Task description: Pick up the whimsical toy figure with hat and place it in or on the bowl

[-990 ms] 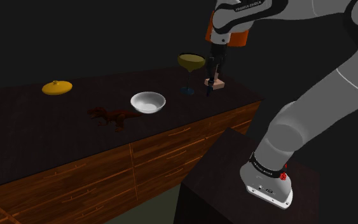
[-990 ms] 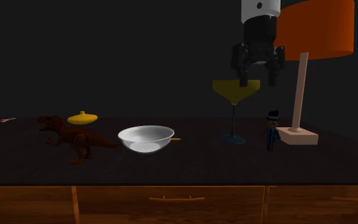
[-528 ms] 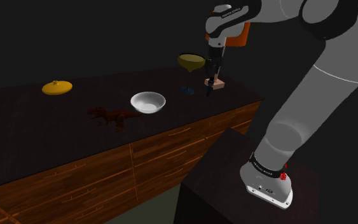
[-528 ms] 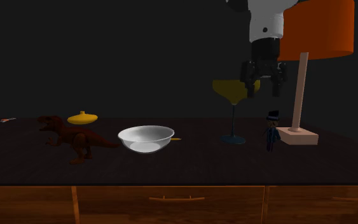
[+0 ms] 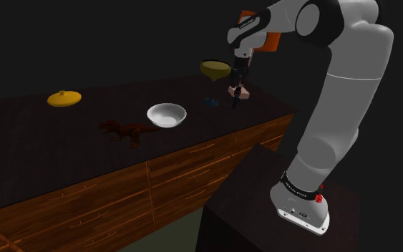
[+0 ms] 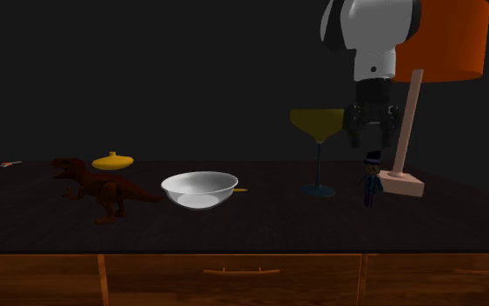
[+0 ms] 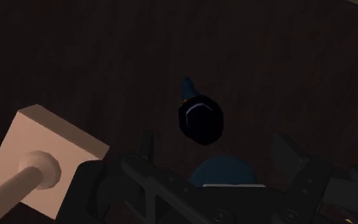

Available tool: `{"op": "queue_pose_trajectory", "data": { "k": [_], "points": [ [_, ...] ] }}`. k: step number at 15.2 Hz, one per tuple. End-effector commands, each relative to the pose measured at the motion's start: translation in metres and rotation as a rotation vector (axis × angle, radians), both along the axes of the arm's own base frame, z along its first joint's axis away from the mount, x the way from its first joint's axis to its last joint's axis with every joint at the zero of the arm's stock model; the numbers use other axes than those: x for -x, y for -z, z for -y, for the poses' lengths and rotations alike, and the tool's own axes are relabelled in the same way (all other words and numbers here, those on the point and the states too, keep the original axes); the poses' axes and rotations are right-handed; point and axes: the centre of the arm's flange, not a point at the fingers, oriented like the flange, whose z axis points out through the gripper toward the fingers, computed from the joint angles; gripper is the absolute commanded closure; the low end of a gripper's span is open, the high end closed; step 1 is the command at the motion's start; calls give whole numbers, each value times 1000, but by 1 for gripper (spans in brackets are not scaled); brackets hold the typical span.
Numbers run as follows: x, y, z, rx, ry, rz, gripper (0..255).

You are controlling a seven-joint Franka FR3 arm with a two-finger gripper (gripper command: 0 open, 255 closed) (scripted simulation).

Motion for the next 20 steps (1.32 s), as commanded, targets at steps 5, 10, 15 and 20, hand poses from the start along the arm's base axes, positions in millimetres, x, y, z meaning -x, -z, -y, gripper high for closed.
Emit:
{"op": "queue_pose_trajectory", "data": {
  "k": [5, 10, 15, 20],
  "points": [
    [-1, 33, 5, -1, 4, -2, 0],
    [0, 41, 4, -1, 4, -2, 0],
    [0, 41, 4, -1, 4, -2, 255],
    [0, 41, 4, -1, 4, -2, 255]
  ]
}}
